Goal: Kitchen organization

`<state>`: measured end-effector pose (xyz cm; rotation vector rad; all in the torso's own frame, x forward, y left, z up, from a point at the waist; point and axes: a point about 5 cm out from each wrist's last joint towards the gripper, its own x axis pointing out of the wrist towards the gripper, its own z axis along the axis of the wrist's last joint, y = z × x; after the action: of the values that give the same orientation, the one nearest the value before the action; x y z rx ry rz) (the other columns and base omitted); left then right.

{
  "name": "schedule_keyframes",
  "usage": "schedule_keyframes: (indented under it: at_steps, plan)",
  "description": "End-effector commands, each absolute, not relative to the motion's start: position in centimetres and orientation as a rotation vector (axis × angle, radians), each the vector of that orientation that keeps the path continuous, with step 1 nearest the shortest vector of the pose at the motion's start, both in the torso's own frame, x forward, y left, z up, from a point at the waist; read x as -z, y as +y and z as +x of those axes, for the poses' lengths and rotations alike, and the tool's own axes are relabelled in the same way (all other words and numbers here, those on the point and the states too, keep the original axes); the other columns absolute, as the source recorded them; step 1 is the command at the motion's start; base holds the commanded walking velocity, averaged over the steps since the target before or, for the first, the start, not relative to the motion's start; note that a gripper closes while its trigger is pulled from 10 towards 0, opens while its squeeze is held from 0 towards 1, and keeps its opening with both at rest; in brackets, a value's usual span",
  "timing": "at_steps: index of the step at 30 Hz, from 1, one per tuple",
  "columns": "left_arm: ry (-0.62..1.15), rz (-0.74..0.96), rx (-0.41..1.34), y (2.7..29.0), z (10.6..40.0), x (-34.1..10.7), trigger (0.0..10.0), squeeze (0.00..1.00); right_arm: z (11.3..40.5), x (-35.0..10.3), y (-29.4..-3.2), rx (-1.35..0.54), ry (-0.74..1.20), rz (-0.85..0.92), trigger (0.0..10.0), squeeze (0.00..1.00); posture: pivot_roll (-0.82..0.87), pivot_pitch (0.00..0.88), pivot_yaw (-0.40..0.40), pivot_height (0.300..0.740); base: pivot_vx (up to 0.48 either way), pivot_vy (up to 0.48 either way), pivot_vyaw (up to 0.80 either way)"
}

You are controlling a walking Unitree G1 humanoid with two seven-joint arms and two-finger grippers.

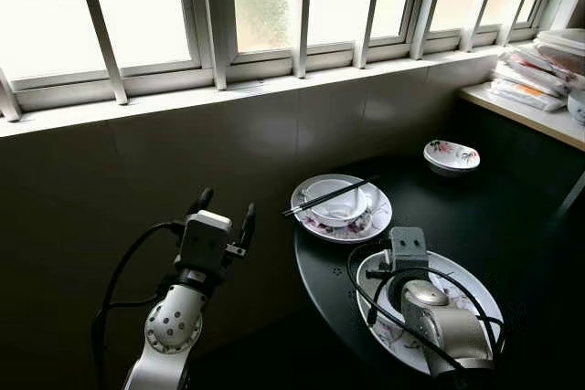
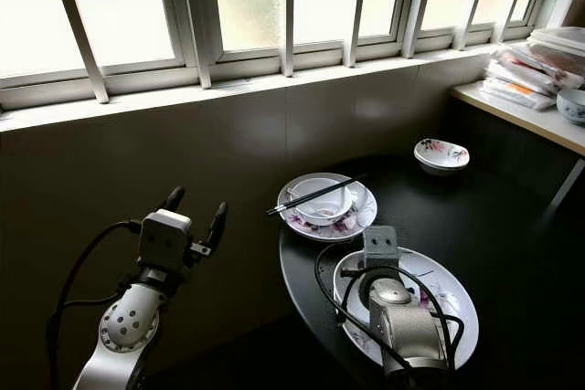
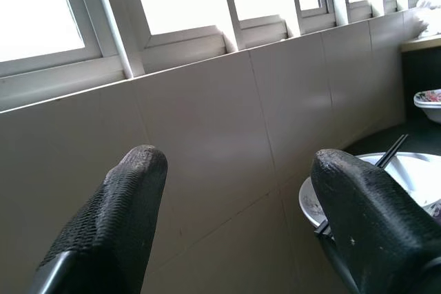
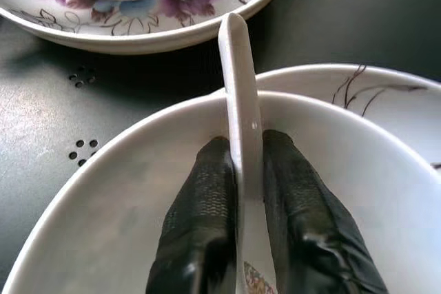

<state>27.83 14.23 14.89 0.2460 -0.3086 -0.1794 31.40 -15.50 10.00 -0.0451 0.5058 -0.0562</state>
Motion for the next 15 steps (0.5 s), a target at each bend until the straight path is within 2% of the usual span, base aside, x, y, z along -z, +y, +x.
schedule_keyframes:
  at_steps: [1, 11, 15]
  plan:
    - [-0.291, 0.263, 0.174, 14.4, 27.9, -14.7, 10.0, 0.00, 31.7, -10.9, -15.5, 0.058, 0.443, -0.091, 0.0, 0.00, 0.03, 0.000, -0.042, 0.740, 0.000, 0.000, 0.00]
    - [-0.286, 0.261, 0.168, 14.3, 27.9, -14.5, 10.0, 0.00, 32.0, -12.1, -15.5, 0.089, 0.345, -0.142, 0.0, 0.00, 0.03, 0.000, -0.047, 0.740, 0.000, 0.000, 0.00]
    - [-0.285, 0.257, 0.167, 14.2, 27.9, -14.5, 10.0, 0.00, 32.2, -13.5, -15.4, 0.099, 0.242, -0.177, 0.0, 0.00, 0.03, 0.000, -0.047, 0.740, 0.000, 0.000, 0.00]
